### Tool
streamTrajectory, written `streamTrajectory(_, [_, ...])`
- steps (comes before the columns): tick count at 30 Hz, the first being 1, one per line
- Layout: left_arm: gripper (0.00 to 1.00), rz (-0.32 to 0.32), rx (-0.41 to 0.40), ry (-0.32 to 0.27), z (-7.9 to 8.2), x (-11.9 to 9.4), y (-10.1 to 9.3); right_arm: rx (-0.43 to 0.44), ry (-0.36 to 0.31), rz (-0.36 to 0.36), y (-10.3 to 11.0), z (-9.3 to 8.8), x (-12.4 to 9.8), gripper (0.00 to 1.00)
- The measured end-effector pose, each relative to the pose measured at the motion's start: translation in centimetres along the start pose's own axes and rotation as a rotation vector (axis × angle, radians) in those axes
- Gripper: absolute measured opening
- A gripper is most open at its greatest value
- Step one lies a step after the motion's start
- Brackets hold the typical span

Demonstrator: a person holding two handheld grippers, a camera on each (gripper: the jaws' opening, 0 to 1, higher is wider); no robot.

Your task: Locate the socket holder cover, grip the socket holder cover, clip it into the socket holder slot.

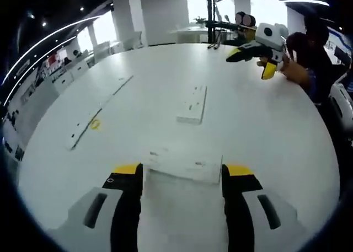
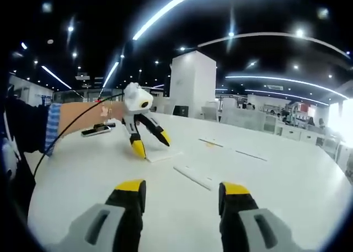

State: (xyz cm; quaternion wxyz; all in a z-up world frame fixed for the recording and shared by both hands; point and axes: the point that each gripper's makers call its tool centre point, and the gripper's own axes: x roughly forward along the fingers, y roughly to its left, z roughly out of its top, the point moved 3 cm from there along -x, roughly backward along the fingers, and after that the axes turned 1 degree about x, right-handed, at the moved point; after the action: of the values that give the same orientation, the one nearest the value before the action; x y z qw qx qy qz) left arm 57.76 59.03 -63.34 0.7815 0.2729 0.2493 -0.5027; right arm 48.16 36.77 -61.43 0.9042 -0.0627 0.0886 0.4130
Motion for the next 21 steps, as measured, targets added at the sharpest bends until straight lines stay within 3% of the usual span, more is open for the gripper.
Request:
streamTrajectory(3, [0.63,0.061,-0.002,-0.082,1.3,-2.1,0.1,0.011,-0.018,-0.003,-0.1,0.3,-0.1,0.55])
streamTrajectory(6, [0.66,0.189,0.017,-0.17,2.7,-4.9,0.4,0.013,-0.03,-0.022,-0.5,0.2,-0.2,0.55])
streamTrajectory(7, [0.68,0.205,0.018,-0.179,2.7,-5.2,0.5,0.013,-0.03,-0.025,-0.6,0.2,-0.2,0.55])
streamTrajectory(11, [0.7,0.4,0.017,-0.255,2.8,-8.9,1.1,-0.014,-0.066,-0.038,-0.9,1.0,-0.5,0.55])
streamTrajectory(14, [0.7,0.469,-0.065,-0.373,2.9,-11.5,0.4,-0.046,-0.133,-0.029,-0.5,2.4,-1.1,0.55])
streamTrajectory(18, [0.7,0.562,-0.18,-0.532,2.7,-15.1,-1.1,-0.063,-0.166,-0.039,-0.7,2.9,-1.4,0.56])
streamTrajectory(21, [0.72,0.679,-0.199,-0.548,1.0,-16.2,-1.7,-0.077,-0.162,-0.063,-1.2,2.8,-1.5,0.56])
